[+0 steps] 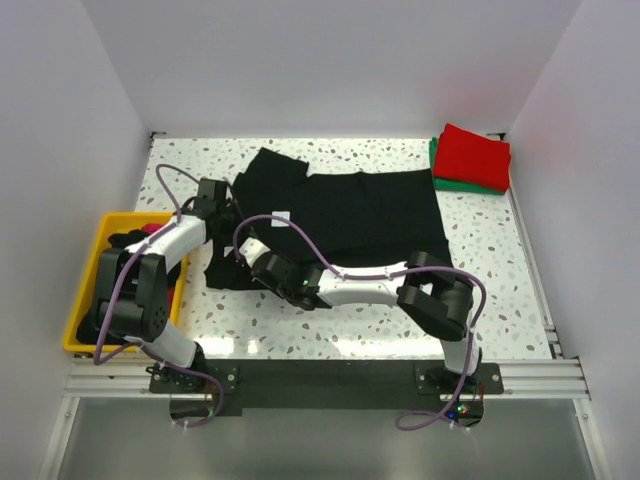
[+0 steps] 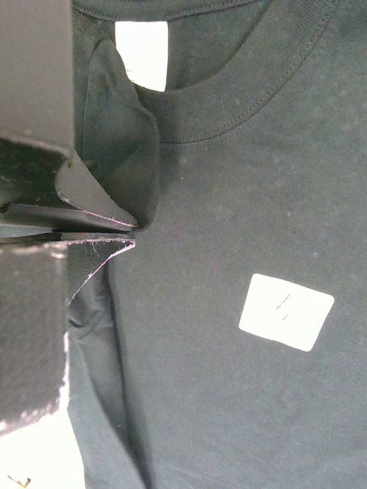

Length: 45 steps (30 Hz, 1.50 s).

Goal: Fold and stack the t-shirts
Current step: Fold the tshirt

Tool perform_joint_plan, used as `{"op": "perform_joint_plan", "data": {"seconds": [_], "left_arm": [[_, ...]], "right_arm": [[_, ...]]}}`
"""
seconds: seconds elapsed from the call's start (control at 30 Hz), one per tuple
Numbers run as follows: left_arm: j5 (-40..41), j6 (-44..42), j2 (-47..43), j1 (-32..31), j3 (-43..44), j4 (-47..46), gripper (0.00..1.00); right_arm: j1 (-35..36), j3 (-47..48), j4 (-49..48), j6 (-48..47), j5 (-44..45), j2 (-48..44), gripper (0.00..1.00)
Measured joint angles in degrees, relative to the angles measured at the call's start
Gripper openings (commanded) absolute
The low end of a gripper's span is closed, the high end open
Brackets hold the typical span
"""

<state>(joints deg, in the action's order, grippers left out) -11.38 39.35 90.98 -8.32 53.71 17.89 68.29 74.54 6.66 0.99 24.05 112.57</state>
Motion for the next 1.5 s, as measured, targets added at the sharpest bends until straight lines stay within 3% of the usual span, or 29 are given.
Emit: {"op": "perform_joint_plan", "data": {"seconds": [0.23,0.73,0.77,1.0,1.1,1.37,1.5], "left_arm": [[0.00,-0.02,0.04,0.04,0.57,0.20,0.07],[0.00,0.07,4.81,0.09,3.98,0.11,0.11],[0.00,0.09,5.29,0.13,4.11,0.09,0.14],[-0.02,0.50,6.36,1.33,5.18,-0.02,0.60],[0.11,0.57,5.81,2.38,5.25,-0.20,0.73],[1.88,0.66,-3.02,3.19,2.38,-0.68,0.76],[1.99,0.94,-7.45,3.19,-2.36,-1.27,0.70]], "right_arm": [[-0.48,1.20,0.00,-0.13,3.48,0.00,0.00],[-9.49,7.67,0.00,0.63,-1.07,1.27,0.00],[-9.97,8.63,0.00,0.63,-1.38,1.84,0.00],[-12.59,13.46,0.26,1.22,-3.82,5.84,0.00],[-13.84,14.78,0.74,2.27,-4.79,7.17,0.00],[-18.84,19.89,3.96,6.67,-7.30,8.70,0.00],[-20.68,23.28,5.66,8.48,-7.52,9.86,0.00]]}}
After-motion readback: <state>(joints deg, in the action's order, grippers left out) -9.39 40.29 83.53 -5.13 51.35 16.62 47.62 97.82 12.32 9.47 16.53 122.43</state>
